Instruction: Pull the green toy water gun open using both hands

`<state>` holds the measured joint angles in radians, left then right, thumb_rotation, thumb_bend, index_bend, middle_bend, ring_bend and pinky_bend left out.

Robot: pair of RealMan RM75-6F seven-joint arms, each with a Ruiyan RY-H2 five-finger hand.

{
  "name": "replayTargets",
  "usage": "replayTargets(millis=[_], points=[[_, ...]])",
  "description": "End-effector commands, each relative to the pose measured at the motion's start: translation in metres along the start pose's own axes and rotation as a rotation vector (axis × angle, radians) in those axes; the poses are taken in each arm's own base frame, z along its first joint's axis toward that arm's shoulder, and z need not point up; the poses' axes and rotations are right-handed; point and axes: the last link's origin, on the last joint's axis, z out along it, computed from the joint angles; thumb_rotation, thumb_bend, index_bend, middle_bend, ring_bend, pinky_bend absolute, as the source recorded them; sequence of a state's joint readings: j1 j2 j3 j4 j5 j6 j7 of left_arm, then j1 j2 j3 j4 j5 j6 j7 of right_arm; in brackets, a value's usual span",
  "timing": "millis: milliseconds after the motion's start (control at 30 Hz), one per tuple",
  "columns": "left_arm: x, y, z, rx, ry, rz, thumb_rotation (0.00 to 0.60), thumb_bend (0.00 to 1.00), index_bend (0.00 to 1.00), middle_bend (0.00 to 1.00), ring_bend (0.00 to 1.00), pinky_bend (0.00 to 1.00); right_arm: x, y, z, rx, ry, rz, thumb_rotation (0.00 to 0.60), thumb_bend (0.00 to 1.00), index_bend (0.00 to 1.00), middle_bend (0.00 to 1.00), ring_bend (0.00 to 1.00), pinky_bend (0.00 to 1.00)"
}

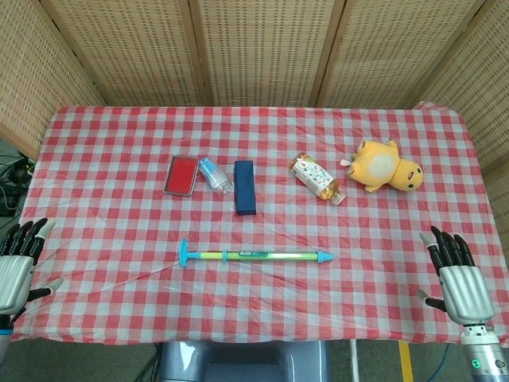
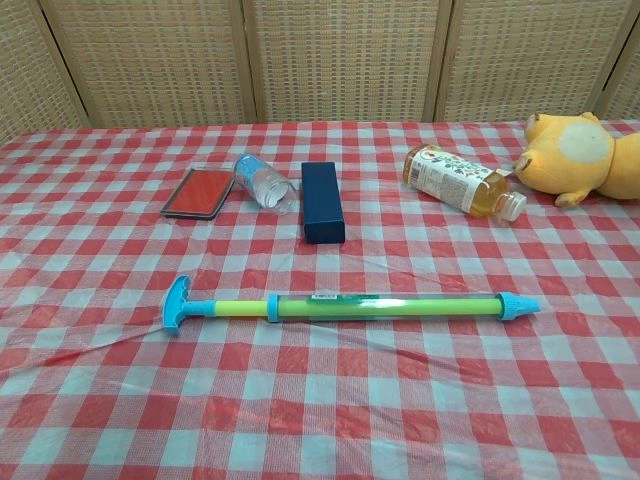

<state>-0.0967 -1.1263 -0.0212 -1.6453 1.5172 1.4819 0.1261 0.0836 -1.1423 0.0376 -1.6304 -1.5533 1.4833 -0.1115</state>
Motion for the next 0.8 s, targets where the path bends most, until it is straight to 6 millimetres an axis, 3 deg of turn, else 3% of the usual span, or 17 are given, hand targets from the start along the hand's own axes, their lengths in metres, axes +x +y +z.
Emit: replayTargets(millis=[33,800], points=[[0.0003,0.0002,-0.0003,0.001,0.001,-0.001,0.600,0.00,0.00,0.00,0.00,0.00,-0.0009,-0.0014,-0.0005,0.005,-0.004,-0.003,0.600,0.12,0.00,0.00,0.00,0.00],[-0.0021,0.0072,-0.0001,-0.016,-0.010,0.011,0.600,0.00,0.00,0.00,0.00,0.00,-0.0002,-0.0018,-0.0031,-0.005,-0.009,0.004,0.600,0.12,0.00,0.00,0.00,0.00]])
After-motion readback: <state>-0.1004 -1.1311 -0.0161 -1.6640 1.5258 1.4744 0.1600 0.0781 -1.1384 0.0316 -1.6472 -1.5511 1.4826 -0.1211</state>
